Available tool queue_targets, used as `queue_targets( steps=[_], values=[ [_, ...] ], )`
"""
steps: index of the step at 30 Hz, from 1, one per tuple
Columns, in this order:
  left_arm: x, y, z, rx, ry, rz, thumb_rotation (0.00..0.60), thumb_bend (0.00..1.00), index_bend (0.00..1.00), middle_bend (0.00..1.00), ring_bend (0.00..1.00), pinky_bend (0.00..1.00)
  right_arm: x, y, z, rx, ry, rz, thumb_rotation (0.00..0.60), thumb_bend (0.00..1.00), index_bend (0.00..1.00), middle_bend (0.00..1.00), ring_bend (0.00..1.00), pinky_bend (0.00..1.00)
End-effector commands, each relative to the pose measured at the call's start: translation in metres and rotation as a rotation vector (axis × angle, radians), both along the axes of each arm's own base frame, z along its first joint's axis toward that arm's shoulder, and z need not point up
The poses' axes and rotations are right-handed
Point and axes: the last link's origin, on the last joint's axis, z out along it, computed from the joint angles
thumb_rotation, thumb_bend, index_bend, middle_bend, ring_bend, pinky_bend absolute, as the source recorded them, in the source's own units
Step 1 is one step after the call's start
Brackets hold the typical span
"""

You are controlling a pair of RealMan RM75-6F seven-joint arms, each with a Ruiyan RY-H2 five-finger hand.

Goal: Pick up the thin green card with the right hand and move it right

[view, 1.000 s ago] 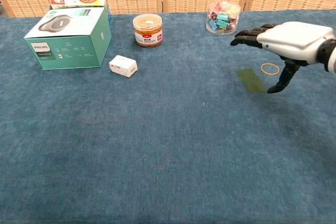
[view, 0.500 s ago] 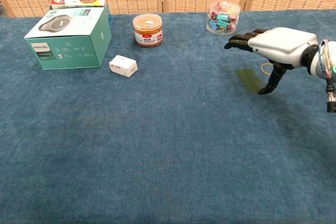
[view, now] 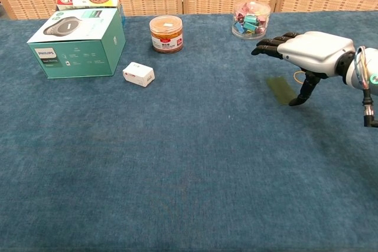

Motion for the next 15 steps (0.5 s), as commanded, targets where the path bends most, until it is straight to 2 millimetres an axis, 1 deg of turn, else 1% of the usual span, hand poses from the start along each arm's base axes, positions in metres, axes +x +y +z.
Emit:
queue_targets(
  steps=[1, 10, 15],
  values=[
    [-0.0003, -0.0002, 0.0006, 0.001, -0.002, 0.000, 0.600, 0.00, 0.00, 0.00, 0.00, 0.00, -0.0009, -0.0001, -0.0015, 0.000, 0.008, -0.002, 0.600, 0.00, 0.00, 0.00, 0.00, 0.00],
    [-0.0005, -0.0006, 0.0017, 0.002, -0.006, 0.000, 0.600, 0.00, 0.00, 0.00, 0.00, 0.00, -0.0029, -0.0025, -0.0039, -0.009, 0.025, -0.009, 0.600, 0.00, 0.00, 0.00, 0.00, 0.00],
    [-0.0004, -0.0009, 0.0012, 0.002, -0.005, -0.001, 0.600, 0.00, 0.00, 0.00, 0.00, 0.00, -0.0021, -0.0083, -0.0036, -0.034, 0.030, -0.009, 0.600, 0.00, 0.00, 0.00, 0.00, 0.00]
  ],
)
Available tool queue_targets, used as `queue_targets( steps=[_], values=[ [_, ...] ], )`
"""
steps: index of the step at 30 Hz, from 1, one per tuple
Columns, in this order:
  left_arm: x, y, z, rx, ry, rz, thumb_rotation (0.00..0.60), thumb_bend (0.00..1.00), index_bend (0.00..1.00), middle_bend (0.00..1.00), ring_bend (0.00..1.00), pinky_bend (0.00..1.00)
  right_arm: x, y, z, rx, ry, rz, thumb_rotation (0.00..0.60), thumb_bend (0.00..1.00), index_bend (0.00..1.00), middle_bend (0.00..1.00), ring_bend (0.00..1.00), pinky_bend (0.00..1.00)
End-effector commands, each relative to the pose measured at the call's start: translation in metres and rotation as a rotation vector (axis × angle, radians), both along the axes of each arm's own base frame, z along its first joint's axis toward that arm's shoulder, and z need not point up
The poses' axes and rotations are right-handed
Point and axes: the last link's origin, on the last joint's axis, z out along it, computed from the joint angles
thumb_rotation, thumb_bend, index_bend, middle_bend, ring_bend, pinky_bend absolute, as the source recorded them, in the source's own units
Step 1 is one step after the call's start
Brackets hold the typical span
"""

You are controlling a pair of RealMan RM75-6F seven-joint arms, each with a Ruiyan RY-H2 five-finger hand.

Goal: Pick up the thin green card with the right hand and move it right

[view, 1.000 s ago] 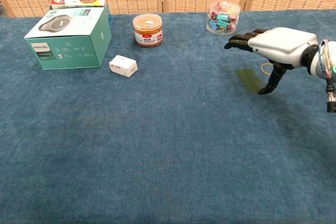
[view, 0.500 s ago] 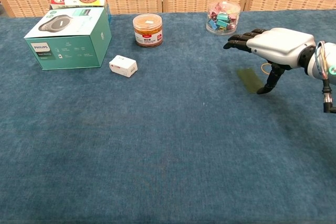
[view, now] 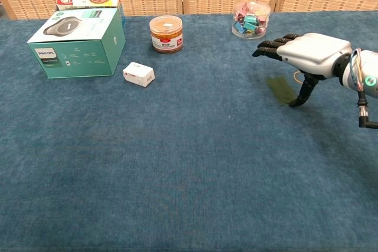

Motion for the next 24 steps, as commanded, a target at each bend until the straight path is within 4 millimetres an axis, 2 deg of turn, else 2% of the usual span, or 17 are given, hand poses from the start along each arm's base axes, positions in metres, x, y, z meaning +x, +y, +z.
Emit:
queue_targets(
  steps=[1, 15, 24],
  values=[
    [0.000, 0.000, 0.000, -0.001, 0.001, 0.001, 0.600, 0.00, 0.00, 0.00, 0.00, 0.00, 0.001, -0.004, 0.000, -0.017, 0.000, -0.001, 0.600, 0.00, 0.00, 0.00, 0.00, 0.00],
    [-0.001, -0.001, 0.002, 0.003, -0.006, 0.003, 0.600, 0.00, 0.00, 0.00, 0.00, 0.00, 0.002, -0.015, 0.008, -0.088, -0.037, 0.007, 0.600, 0.00, 0.02, 0.00, 0.00, 0.00],
    [-0.001, -0.001, 0.003, 0.007, -0.010, 0.003, 0.600, 0.00, 0.00, 0.00, 0.00, 0.00, 0.009, 0.000, 0.014, -0.047, -0.097, 0.015, 0.600, 0.00, 0.08, 0.00, 0.00, 0.00]
  ],
)
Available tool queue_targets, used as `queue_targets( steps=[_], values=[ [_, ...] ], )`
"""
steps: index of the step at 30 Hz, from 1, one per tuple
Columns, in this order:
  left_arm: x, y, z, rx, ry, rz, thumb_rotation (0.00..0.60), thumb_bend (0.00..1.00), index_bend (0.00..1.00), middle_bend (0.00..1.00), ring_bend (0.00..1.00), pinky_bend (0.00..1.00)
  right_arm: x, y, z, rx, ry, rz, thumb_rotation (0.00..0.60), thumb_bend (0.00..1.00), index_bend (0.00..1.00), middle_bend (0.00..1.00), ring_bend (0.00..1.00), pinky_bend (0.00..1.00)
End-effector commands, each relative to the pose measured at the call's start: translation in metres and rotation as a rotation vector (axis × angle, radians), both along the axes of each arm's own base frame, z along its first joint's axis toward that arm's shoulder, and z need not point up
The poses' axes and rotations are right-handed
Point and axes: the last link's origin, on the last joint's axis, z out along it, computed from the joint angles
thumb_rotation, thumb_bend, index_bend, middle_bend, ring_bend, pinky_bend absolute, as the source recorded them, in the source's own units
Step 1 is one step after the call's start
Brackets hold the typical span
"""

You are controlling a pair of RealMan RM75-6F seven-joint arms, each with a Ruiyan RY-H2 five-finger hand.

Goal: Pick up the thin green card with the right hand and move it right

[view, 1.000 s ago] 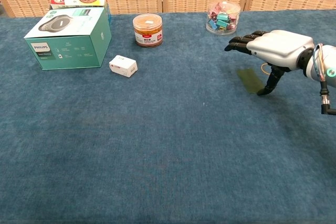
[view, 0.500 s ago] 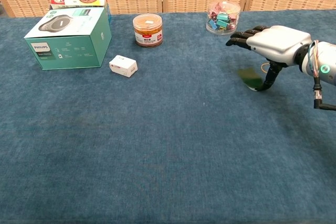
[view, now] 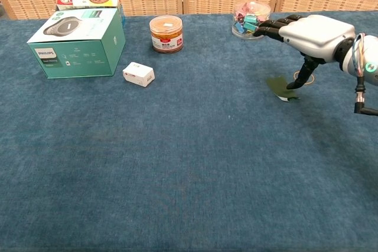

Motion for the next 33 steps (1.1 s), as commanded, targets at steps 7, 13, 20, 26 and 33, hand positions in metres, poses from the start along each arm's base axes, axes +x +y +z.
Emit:
queue_targets(
  steps=[7, 13, 20, 26, 33],
  values=[
    [0.000, 0.000, 0.000, -0.002, -0.001, -0.002, 0.600, 0.00, 0.00, 0.00, 0.00, 0.00, 0.001, 0.018, -0.005, 0.103, -0.068, -0.057, 0.600, 0.00, 0.24, 0.00, 0.00, 0.00],
    [0.000, -0.001, 0.000, 0.000, -0.002, -0.003, 0.600, 0.00, 0.00, 0.00, 0.00, 0.00, 0.003, 0.014, -0.011, 0.110, -0.068, -0.088, 0.600, 0.00, 0.34, 0.00, 0.00, 0.00],
    [-0.001, 0.000, 0.002, 0.002, -0.009, 0.000, 0.600, 0.00, 0.00, 0.00, 0.00, 0.00, 0.000, 0.007, -0.013, 0.103, -0.090, -0.135, 0.600, 0.03, 0.36, 0.00, 0.00, 0.00],
    [-0.001, 0.001, 0.001, -0.001, -0.008, 0.001, 0.600, 0.00, 0.00, 0.00, 0.00, 0.00, 0.000, 0.005, -0.014, 0.124, -0.128, -0.175, 0.600, 0.13, 0.37, 0.00, 0.00, 0.00],
    [-0.001, 0.001, 0.000, -0.004, -0.006, 0.003, 0.600, 0.00, 0.00, 0.00, 0.00, 0.00, 0.001, 0.006, -0.014, 0.138, -0.141, -0.191, 0.600, 0.22, 0.39, 0.00, 0.00, 0.00]
  ],
)
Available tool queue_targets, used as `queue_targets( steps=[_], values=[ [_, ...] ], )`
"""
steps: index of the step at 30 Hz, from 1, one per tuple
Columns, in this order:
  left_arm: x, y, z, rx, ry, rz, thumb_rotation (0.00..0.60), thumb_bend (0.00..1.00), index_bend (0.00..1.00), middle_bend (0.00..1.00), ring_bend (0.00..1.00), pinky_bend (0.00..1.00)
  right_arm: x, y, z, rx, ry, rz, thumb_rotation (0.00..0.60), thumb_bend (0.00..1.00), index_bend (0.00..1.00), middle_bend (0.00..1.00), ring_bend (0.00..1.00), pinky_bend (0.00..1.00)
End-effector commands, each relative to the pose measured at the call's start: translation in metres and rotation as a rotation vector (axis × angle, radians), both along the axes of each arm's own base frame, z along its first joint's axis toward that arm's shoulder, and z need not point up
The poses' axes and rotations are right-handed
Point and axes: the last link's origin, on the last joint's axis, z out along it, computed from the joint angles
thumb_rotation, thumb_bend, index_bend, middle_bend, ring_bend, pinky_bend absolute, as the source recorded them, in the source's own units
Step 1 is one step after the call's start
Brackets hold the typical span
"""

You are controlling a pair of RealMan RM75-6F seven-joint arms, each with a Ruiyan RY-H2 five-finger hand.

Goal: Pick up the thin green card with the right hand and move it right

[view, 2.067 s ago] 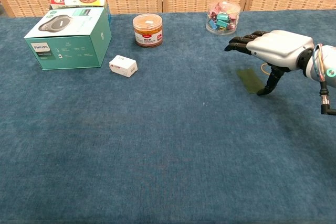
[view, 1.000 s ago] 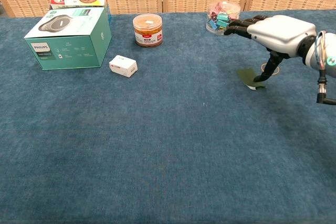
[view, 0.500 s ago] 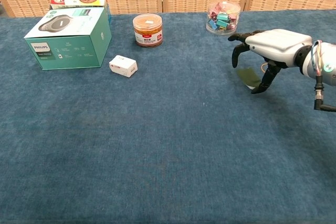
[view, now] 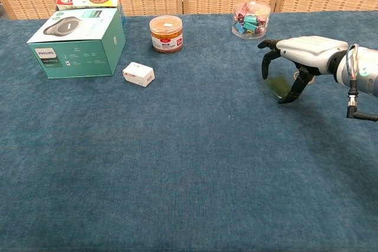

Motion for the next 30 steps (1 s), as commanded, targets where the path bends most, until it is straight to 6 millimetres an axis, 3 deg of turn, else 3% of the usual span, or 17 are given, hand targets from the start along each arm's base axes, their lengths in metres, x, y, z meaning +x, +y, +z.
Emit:
queue_targets(
  steps=[1, 30],
  values=[
    [0.0003, 0.0000, -0.0002, 0.000, 0.001, -0.001, 0.600, 0.00, 0.00, 0.00, 0.00, 0.00, -0.0007, -0.0004, -0.0007, 0.001, -0.002, -0.007, 0.600, 0.23, 0.39, 0.00, 0.00, 0.00],
    [-0.0003, -0.0003, 0.0002, 0.003, -0.002, 0.002, 0.600, 0.00, 0.00, 0.00, 0.00, 0.00, -0.0091, 0.0018, -0.0019, 0.010, 0.006, -0.026, 0.600, 0.34, 0.45, 0.00, 0.00, 0.00]
  ],
)
